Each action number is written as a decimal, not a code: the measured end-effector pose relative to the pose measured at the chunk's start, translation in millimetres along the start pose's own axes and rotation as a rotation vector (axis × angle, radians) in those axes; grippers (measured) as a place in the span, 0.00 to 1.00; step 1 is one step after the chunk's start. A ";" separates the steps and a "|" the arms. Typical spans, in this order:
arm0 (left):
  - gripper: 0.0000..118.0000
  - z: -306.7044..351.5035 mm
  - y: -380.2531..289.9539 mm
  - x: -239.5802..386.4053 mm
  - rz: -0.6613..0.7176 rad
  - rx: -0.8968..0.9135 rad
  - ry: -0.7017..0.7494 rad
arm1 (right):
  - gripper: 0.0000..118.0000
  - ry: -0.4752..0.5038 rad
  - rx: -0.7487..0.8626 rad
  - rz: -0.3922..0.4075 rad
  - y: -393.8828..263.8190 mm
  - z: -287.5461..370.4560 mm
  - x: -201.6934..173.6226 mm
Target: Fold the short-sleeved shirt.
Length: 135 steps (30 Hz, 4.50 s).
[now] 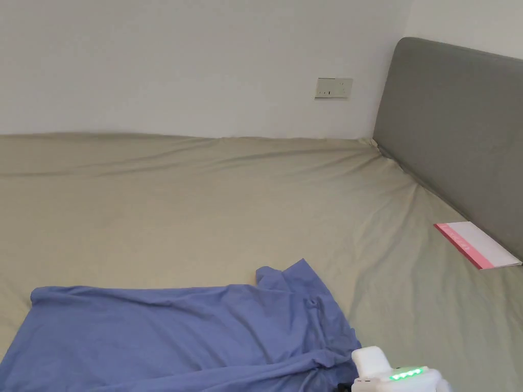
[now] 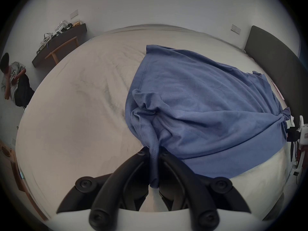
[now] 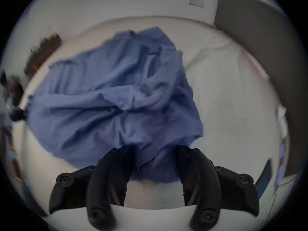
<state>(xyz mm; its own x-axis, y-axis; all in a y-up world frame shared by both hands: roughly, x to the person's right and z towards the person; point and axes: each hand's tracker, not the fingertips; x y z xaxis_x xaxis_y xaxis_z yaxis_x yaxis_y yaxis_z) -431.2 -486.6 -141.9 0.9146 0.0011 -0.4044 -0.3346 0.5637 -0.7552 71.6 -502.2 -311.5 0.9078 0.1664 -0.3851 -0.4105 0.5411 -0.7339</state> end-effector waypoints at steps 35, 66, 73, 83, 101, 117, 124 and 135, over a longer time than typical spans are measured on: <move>0.06 103.0 -69.3 -41.5 0.004 -0.024 -0.143 | 0.07 0.361 0.049 -0.225 -88.4 139.5 44.3; 0.14 88.5 -135.9 -56.0 0.072 -0.156 -0.146 | 0.09 0.298 -0.128 -0.115 -157.4 110.7 22.5; 0.45 140.7 -129.9 -59.0 0.148 0.116 -0.191 | 0.09 0.260 -0.090 -0.076 -163.9 116.3 13.3; 1.00 155.8 2.3 -37.1 0.083 0.367 -0.162 | 0.46 0.379 0.039 -0.131 -184.4 120.8 19.2; 0.96 -110.1 116.2 0.8 -0.092 -0.048 0.045 | 0.86 0.330 0.353 -0.172 -148.4 223.8 21.7; 0.03 -69.0 100.2 36.2 -0.269 -0.011 -0.066 | 0.87 0.148 0.447 -0.026 12.2 191.3 52.4; 0.03 -47.5 107.0 11.9 -0.115 0.063 -0.136 | 0.87 0.232 0.163 -0.126 81.3 41.6 60.9; 0.03 -23.6 105.8 2.8 -0.074 0.067 -0.197 | 0.02 0.094 -0.080 0.124 99.9 -60.2 22.2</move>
<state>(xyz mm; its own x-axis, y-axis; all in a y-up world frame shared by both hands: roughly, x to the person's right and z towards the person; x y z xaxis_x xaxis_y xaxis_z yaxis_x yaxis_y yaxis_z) -469.4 -446.4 -235.1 0.9649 0.1153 -0.2360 -0.2554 0.6217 -0.7405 45.6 -494.0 -427.1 0.8393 0.1477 -0.5232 -0.5275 0.4536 -0.7183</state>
